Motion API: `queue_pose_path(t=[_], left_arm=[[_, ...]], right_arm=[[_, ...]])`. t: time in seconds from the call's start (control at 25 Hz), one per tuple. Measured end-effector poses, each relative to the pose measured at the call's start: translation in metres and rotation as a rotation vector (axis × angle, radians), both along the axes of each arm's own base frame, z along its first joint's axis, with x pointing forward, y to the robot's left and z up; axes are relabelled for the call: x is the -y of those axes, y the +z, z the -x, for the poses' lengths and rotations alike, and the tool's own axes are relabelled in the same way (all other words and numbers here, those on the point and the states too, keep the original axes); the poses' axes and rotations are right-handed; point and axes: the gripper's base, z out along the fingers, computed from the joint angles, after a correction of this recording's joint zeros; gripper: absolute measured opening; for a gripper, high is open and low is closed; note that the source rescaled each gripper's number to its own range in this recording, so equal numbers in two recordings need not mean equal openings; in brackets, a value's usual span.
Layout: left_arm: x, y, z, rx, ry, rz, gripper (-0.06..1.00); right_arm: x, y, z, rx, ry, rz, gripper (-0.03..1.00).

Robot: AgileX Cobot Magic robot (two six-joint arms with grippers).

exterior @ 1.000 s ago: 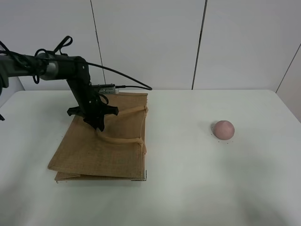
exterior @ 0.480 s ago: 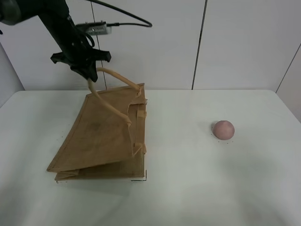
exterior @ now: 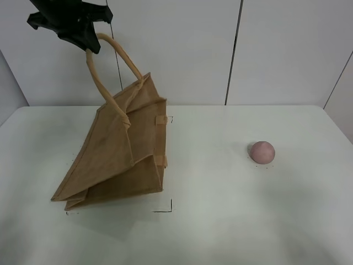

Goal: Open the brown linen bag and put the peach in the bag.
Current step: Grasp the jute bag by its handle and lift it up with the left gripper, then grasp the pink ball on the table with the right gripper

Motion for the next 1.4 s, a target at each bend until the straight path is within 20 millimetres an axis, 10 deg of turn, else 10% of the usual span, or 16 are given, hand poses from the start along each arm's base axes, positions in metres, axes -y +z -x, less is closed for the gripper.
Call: queue_pose_path(t=[0.24, 1.08, 1.4], left_arm=[[-0.005, 0.027, 0.02, 0.069, -0.001, 0.013, 0.0], [0.003, 0.026, 0.02, 0.049, -0.048, 0.083, 0.0], [0.005, 0.026, 0.021, 0.043, -0.06, 0.111, 0.0]], right_arm=[[0.0, 0.0, 0.0, 0.0, 0.0, 0.0, 1.0], [-0.001, 0.0, -0.001, -0.004, 0.008, -0.012, 1.0], [-0.002, 0.035, -0.059, -0.258, 0.007, -0.01, 1.0]])
